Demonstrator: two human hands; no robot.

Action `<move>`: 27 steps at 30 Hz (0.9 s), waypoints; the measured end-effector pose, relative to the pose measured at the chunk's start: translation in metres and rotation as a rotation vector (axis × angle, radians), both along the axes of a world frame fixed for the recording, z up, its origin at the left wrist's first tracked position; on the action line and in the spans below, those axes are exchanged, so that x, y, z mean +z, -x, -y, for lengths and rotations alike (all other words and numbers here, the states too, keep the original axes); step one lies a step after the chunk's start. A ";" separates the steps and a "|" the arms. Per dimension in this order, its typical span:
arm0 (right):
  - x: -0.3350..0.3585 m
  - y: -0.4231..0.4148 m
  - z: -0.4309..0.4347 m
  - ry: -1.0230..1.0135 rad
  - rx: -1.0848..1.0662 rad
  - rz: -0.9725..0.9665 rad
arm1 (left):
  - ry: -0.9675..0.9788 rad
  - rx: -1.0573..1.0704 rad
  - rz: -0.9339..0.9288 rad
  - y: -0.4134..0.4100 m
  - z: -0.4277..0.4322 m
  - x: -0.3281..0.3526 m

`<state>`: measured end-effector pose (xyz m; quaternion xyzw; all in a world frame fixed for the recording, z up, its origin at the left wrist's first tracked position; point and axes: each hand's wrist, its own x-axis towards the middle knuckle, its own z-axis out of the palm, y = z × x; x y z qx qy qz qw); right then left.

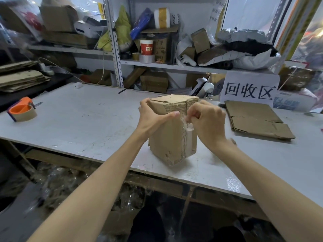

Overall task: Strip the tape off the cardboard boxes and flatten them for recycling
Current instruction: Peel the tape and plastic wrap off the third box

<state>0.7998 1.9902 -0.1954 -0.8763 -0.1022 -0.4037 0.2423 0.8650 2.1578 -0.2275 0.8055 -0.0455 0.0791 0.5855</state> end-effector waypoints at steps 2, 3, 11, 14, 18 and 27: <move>-0.008 0.002 -0.003 0.062 0.038 0.032 | 0.005 0.021 0.003 -0.001 0.002 0.002; -0.011 0.003 -0.003 0.081 0.075 0.023 | 0.007 0.028 -0.002 -0.002 0.003 0.003; -0.017 0.003 0.004 0.342 0.272 -0.266 | 0.125 0.117 -0.074 -0.011 0.000 0.004; -0.011 0.005 0.003 0.240 0.291 -0.158 | 0.106 0.078 -0.097 -0.013 -0.002 0.007; 0.004 0.005 0.000 0.033 0.316 -0.082 | 0.049 0.026 -0.154 -0.010 -0.002 0.016; -0.003 -0.002 0.004 0.025 0.322 -0.276 | 0.062 -0.117 -0.213 0.004 -0.010 -0.005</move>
